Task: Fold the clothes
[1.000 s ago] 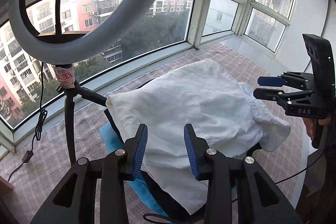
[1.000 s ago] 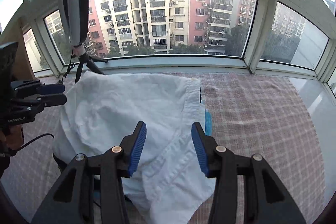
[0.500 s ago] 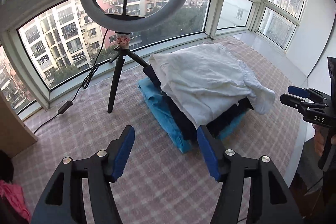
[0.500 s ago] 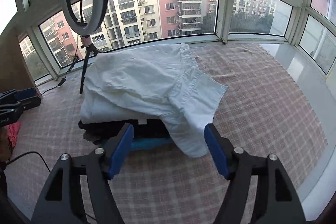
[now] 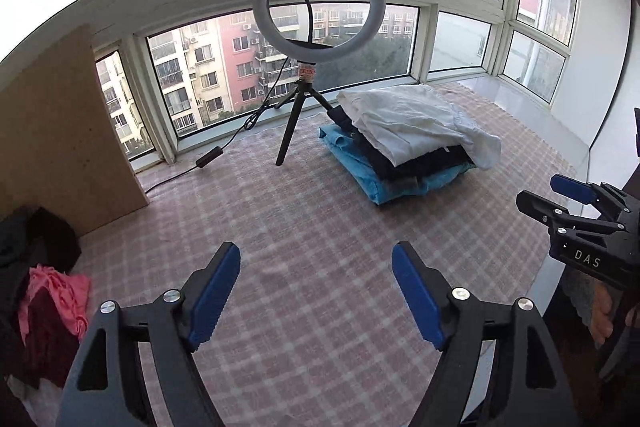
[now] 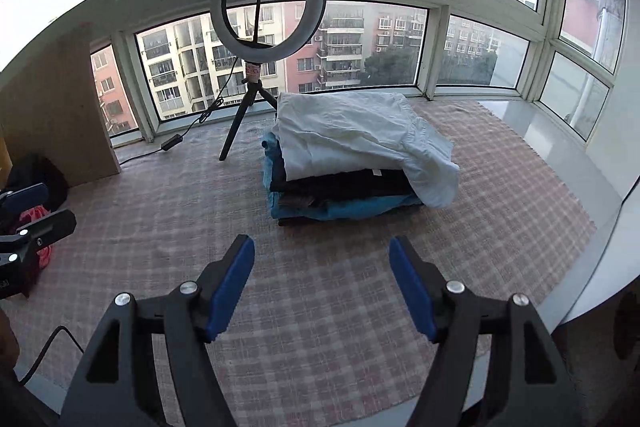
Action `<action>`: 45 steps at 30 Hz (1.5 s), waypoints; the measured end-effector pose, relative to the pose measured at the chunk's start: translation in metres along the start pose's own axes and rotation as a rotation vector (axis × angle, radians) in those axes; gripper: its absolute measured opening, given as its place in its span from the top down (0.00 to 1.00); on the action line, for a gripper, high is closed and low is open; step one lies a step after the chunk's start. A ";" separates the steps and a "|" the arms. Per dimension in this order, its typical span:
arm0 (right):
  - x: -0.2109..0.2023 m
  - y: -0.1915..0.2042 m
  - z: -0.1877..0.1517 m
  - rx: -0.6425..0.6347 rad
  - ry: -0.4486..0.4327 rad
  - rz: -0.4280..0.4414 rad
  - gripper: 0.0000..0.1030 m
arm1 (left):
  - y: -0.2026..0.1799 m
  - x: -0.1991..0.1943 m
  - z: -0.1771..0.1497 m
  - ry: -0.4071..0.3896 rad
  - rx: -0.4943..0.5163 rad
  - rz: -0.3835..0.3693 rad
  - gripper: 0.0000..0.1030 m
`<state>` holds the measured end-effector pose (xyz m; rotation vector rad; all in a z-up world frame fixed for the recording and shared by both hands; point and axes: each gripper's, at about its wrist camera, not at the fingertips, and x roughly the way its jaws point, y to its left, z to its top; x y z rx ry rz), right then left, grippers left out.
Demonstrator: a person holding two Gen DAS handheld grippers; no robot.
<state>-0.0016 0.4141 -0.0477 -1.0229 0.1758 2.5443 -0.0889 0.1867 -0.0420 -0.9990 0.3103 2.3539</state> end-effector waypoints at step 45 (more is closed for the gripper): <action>-0.137 0.135 -0.109 -0.028 -0.051 -0.116 0.30 | 0.072 -0.123 -0.105 -0.061 -0.002 -0.064 0.25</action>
